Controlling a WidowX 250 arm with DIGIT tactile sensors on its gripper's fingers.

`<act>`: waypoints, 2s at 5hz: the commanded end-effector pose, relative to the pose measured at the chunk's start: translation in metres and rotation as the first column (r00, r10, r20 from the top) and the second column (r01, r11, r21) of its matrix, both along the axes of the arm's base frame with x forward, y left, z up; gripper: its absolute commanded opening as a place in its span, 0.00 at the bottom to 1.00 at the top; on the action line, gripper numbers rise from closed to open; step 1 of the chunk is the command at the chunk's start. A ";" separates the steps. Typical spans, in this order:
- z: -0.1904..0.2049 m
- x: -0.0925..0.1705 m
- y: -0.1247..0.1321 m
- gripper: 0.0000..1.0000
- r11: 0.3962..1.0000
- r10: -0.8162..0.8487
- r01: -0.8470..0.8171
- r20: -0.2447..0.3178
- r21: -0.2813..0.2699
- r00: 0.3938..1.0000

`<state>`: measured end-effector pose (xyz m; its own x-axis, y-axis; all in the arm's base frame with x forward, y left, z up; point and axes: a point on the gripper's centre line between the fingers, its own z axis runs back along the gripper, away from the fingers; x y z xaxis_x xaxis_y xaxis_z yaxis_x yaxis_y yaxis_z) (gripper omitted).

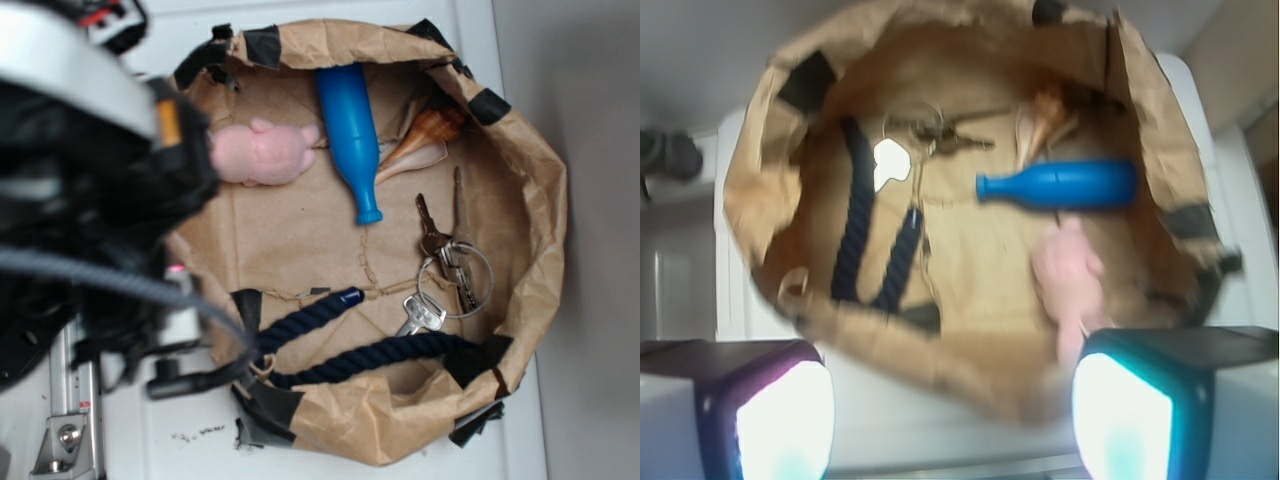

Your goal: Grab the blue rope.

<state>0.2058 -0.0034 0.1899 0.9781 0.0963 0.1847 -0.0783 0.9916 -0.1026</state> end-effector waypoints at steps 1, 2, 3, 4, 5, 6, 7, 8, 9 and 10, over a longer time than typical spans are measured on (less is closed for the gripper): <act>-0.070 0.068 -0.015 1.00 0.991 -0.090 0.095 0.052 -0.099 0.995; -0.109 0.069 -0.038 1.00 0.973 -0.137 0.137 0.013 -0.183 0.990; -0.119 0.062 -0.075 1.00 0.962 -0.237 0.234 -0.003 -0.138 0.972; -0.128 0.055 -0.101 1.00 0.953 -0.281 0.277 -0.015 -0.121 0.960; -0.141 0.061 -0.107 1.00 0.948 -0.315 0.313 -0.042 -0.050 0.948; -0.167 0.064 -0.102 1.00 0.947 -0.321 0.319 -0.088 -0.036 0.943; -0.192 0.060 -0.096 1.00 0.944 -0.330 0.329 -0.134 -0.032 0.934; -0.197 0.057 -0.089 0.87 0.952 -0.303 0.306 -0.164 -0.006 0.939; -0.184 0.060 -0.072 0.00 0.968 -0.248 0.249 -0.132 -0.010 0.960; -0.174 0.061 -0.063 0.00 0.973 -0.232 0.231 -0.090 -0.027 0.968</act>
